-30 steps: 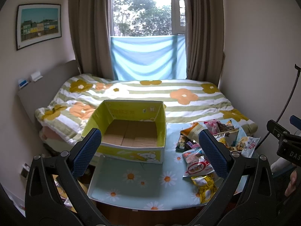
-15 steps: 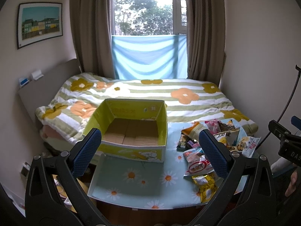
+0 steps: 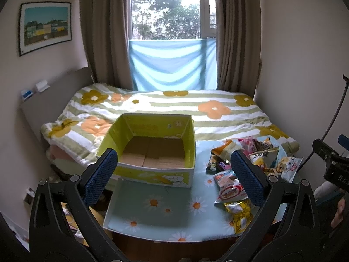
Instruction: Organize snacks
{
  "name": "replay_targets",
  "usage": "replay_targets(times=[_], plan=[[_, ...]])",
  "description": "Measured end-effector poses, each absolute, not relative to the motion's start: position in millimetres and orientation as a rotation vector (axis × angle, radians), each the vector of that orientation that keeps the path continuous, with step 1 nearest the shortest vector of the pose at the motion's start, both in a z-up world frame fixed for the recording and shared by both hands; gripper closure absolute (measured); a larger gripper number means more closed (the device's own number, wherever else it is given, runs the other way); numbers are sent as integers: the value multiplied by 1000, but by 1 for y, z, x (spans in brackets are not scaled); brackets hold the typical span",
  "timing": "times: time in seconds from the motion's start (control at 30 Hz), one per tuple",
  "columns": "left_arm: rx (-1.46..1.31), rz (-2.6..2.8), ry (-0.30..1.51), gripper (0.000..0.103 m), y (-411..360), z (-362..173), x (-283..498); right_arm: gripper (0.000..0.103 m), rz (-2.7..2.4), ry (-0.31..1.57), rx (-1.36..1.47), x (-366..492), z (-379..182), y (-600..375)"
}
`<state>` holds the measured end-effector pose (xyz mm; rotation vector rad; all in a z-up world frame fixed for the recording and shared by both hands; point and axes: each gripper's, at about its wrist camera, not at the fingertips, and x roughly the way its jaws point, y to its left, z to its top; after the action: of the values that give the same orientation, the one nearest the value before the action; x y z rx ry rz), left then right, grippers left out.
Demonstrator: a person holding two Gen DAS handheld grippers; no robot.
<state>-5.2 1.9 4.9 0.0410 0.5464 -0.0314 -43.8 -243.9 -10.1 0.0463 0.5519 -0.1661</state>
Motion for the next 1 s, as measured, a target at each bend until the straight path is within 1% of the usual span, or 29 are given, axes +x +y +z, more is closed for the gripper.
replay_targets(times=[0.13,0.37,0.43,0.57,1.0], plan=[[50,-34,584,0,0,3,7,0,-186,564,74,-41,-13,-254],[51,-114,723,0,-7,-25,48,0,-240,685,134,-19,-40,-281],[33,-162,790,0,-12,-42,62,0,-242,724,158,-12,-51,-286],[29,-218,870,0,-30,-76,82,0,-204,793,206,4,-75,-297],[3,-319,1146,0,-114,-188,146,0,-65,1005,368,70,-161,-325]])
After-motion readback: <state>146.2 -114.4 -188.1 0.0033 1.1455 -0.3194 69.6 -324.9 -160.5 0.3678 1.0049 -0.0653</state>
